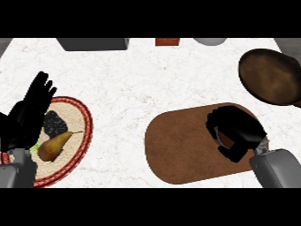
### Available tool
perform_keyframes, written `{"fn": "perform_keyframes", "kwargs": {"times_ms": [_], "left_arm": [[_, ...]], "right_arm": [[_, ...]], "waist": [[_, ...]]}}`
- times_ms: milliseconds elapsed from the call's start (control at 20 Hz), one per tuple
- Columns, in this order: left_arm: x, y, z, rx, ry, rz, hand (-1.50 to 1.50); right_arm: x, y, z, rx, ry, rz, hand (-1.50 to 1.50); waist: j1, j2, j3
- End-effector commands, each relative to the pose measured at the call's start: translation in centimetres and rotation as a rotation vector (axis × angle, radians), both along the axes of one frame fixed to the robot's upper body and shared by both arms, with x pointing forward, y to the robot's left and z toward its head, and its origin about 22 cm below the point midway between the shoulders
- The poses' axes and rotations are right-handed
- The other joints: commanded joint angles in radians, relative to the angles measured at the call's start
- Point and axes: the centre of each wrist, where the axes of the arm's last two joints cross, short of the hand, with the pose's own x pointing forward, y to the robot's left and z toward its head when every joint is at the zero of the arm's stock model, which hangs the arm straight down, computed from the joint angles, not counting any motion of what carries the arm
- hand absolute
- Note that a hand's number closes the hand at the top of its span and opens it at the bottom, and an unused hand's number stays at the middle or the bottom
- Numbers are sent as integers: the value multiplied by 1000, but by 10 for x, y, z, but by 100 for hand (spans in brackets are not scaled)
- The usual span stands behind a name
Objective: Pick the cupcake from the cutting board and place it in the pan
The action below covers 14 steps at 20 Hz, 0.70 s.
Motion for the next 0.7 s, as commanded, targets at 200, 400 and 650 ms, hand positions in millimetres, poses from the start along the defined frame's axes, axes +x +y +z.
{"fn": "perform_keyframes", "kwargs": {"times_ms": [200, 400, 650], "left_arm": [[-5, 14, -6, -1, 14, 11, 0], [7, 4, 9, -1, -16, -11, 0], [1, -7, 2, -3, 1, -34, 0]], "right_arm": [[-48, -59, 68, 139, -366, -167, 150], [-61, -55, 125, 210, -446, -190, 150], [-68, -87, 135, 252, -413, -285, 150]], "waist": [[-12, -5, 0], [8, 0, -1], [26, 5, 0]]}}
